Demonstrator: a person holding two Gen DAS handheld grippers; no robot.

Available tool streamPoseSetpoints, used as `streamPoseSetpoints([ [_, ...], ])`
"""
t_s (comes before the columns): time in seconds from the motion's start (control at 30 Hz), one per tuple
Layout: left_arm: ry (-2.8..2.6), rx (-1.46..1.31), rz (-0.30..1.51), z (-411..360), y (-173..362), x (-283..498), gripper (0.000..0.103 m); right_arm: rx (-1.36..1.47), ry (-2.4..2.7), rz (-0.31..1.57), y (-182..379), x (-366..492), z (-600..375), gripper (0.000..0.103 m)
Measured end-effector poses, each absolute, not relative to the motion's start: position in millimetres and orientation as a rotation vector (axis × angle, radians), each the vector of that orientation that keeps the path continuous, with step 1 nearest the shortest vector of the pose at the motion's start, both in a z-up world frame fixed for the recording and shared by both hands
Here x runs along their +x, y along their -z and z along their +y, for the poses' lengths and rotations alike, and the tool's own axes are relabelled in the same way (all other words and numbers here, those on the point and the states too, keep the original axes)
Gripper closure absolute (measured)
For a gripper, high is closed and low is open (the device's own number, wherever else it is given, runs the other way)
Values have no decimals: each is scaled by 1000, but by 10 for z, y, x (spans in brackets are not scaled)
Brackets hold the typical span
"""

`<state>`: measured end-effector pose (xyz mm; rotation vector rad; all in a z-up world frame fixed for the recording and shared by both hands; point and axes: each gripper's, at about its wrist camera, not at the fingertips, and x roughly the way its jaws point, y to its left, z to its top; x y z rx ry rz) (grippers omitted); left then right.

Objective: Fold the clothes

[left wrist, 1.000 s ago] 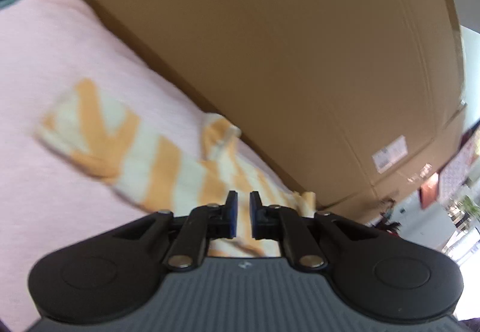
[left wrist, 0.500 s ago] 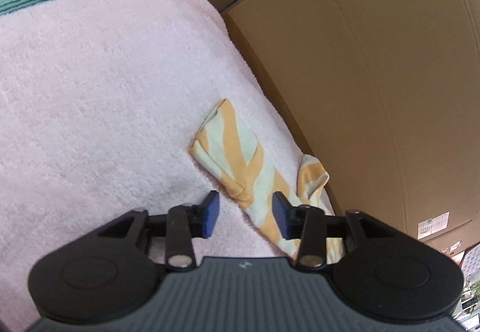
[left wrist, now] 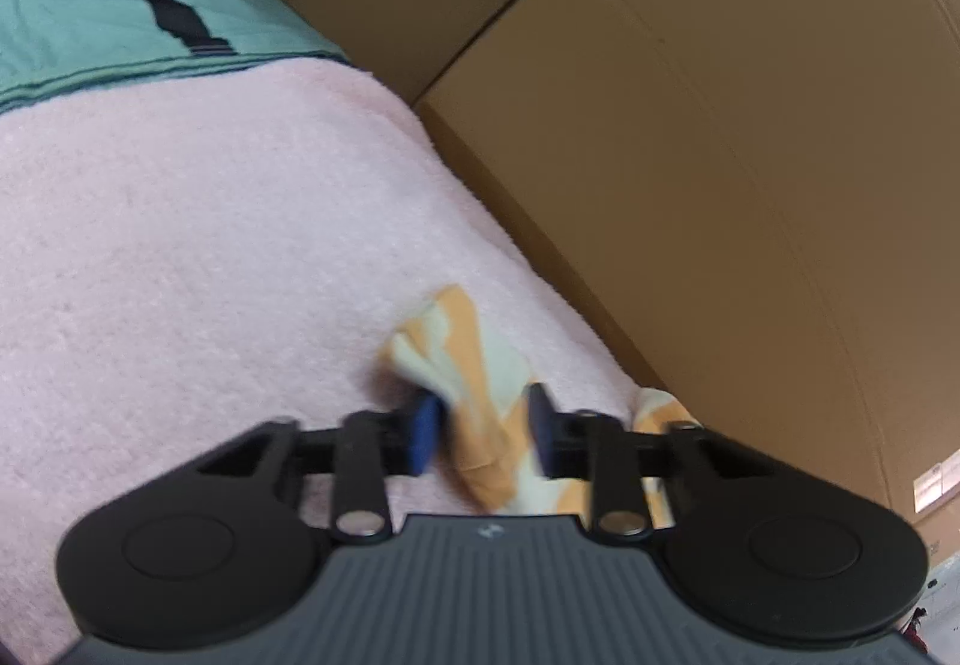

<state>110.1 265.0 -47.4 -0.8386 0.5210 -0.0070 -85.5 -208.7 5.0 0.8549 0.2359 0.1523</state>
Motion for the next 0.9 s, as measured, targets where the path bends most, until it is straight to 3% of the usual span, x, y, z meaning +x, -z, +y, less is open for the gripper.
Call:
streamPoseSetpoints([
  [0.07,25,-925,484,2764,559,1045,98,856,-150,231,-50,-859,-2088,45],
  [0.23,6,-806,435,2618,429,990,103,881,-118,237,-35,-860,-2106,45],
  [0.5,5,-579,103,2363,62,611,103,859,-75,258,-30,-832,-2083,46],
  [0.9,7,-678,170,2574,-87,926,103,816,-33,288,-42,-786,-2030,46],
])
